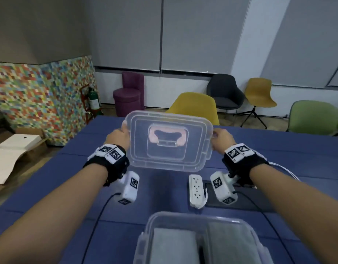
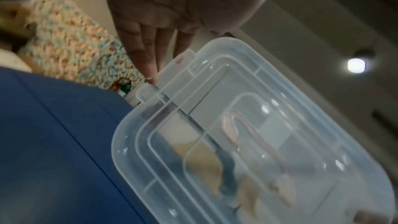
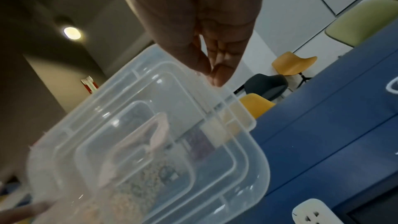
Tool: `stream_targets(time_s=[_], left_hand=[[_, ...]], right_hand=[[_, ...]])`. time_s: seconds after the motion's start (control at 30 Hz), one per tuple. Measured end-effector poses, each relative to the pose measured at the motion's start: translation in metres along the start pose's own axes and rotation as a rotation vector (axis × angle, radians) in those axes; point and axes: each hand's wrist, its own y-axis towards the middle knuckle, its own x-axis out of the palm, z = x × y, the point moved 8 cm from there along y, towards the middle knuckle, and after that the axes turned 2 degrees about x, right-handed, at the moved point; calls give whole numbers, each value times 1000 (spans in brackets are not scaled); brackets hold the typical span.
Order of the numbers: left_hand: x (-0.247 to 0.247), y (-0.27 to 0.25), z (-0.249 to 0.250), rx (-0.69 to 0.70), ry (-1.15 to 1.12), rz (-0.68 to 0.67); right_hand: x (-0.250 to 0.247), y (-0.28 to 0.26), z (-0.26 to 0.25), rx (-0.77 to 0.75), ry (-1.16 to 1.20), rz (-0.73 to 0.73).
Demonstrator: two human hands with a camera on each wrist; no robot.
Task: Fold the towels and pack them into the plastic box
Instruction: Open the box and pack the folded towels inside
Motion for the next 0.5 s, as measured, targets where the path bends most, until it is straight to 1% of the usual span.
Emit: stream_targets(time_s=[0.07, 0.1, 0.17, 0.23, 0.3, 0.37, 0.43, 0.47, 0.5], left_hand=[[-13, -24, 5, -38, -195, 24], [-15, -37, 5, -79, -323, 10], [-13, -65, 2, -155, -570, -58], [-7, -95, -2, -204, -736, -143], [-3, -124, -8, -218, -881, -191], [0, -149, -17, -207, -937, -196], [4, -166, -34, -195, -918, -150], [7, -177, -42, -191, -905, -129], [10, -188, -51, -183, -875, -117]], right_hand=[[-31, -28, 8, -33, 52, 49], [-44, -44, 16, -44, 55, 74], [-63, -74, 31, -63, 61, 116], [-71, -101, 47, -81, 87, 151], [-73, -133, 58, -108, 82, 187], [-72, -170, 67, -187, 65, 242], [-65, -207, 77, -239, 76, 247], [-59, -223, 88, -216, 114, 226], [-53, -237, 100, -160, 213, 192]])
